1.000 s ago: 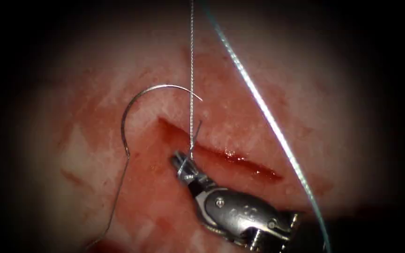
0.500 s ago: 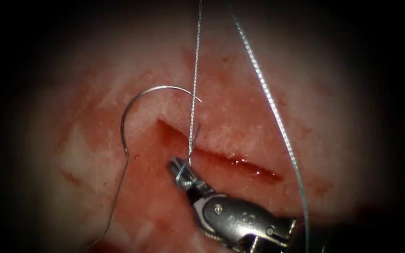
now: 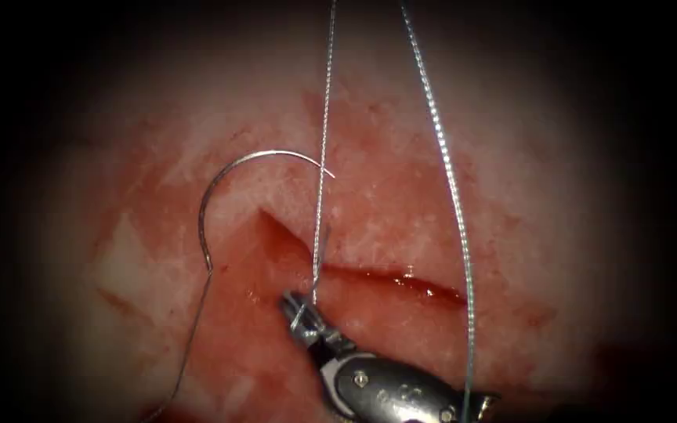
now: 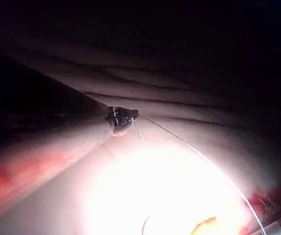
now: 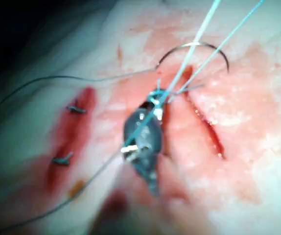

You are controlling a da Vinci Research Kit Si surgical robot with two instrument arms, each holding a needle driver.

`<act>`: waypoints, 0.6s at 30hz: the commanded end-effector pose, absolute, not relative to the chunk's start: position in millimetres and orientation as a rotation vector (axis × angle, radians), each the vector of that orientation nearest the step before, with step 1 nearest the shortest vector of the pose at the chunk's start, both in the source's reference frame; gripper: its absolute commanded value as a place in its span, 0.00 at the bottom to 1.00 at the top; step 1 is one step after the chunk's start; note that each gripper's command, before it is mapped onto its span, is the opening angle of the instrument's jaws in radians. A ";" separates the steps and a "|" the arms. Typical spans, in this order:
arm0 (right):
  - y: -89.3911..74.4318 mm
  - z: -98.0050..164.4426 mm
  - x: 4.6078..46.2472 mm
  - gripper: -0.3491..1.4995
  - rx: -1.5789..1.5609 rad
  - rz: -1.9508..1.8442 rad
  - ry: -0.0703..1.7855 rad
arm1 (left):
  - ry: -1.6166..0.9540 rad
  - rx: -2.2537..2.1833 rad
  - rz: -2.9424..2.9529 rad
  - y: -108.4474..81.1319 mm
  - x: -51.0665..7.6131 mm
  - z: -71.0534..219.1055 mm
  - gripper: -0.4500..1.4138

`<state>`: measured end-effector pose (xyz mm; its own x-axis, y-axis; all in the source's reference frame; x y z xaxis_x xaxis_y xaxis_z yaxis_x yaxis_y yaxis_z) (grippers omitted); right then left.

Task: Wound Closure

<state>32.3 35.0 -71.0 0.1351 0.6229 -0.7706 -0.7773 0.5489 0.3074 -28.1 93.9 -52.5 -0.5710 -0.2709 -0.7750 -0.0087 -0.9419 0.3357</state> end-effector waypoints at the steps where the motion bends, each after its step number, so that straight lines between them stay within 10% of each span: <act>1: 34.6 -70.5 32.8 0.00 -0.180 1.022 1.012 | -0.421 1.404 -2.632 93.8 -28.8 -51.7 0.05; 7: 35.2 -70.1 32.5 0.00 -0.178 1.022 1.012 | -0.080 1.721 -2.805 91.7 -29.0 -51.2 0.06; 11: 35.8 -70.0 32.2 0.00 -0.179 1.025 1.016 | 0.209 1.944 -3.030 88.3 -29.1 -51.6 0.44; 18: 36.5 -70.1 32.1 0.00 -0.182 1.030 1.025 | 0.528 2.105 -3.113 81.1 -27.5 -53.9 0.61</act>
